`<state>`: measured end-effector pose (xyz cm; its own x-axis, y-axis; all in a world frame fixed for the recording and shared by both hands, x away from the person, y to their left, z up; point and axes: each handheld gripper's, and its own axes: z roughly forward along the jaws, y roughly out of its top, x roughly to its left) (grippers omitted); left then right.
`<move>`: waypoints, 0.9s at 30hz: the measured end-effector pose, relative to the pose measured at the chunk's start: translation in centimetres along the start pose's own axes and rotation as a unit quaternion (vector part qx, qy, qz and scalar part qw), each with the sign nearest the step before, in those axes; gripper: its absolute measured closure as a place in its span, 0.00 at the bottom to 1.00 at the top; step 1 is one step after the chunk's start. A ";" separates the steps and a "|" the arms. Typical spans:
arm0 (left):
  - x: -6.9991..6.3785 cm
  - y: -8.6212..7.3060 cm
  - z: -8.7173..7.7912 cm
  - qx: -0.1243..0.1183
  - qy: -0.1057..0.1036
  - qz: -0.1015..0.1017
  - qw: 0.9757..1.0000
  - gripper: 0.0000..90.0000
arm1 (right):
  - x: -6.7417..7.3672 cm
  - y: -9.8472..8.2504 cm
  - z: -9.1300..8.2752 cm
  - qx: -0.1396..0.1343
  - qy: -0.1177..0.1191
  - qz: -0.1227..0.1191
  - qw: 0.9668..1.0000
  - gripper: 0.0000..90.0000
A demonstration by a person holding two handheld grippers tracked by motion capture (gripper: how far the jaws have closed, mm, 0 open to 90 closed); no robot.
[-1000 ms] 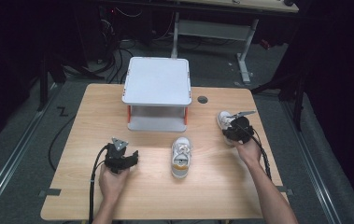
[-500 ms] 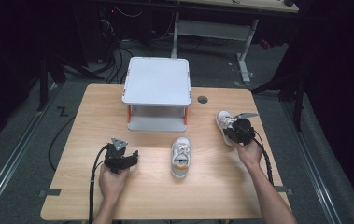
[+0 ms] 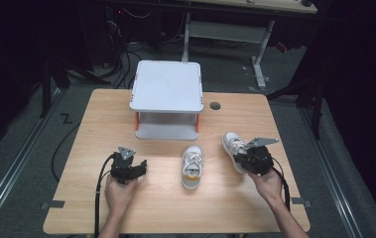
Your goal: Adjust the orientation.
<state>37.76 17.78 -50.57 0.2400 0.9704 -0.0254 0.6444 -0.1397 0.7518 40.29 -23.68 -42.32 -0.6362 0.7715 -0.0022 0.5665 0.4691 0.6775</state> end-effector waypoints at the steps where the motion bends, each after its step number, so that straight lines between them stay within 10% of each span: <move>1: 0.0 0.0 0.0 0.000 0.000 0.000 1.000 0.37 | 0.6 -0.1 0.0 0.001 0.005 -0.002 1.000 0.93; 18: 0.0 0.0 0.0 0.000 0.000 -0.002 1.000 0.37 | 6.0 0.6 3.3 0.045 0.000 -0.030 0.999 0.91; 27: 0.0 0.0 0.0 0.001 0.001 -0.001 1.000 0.37 | 6.8 0.7 3.8 0.044 0.040 -0.023 0.998 0.81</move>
<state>37.77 17.79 -50.56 0.2384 0.9708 -0.0254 0.6459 -0.1389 0.7507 38.35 -16.45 -44.65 -0.7005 0.7130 0.0291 0.5773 0.5423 0.6105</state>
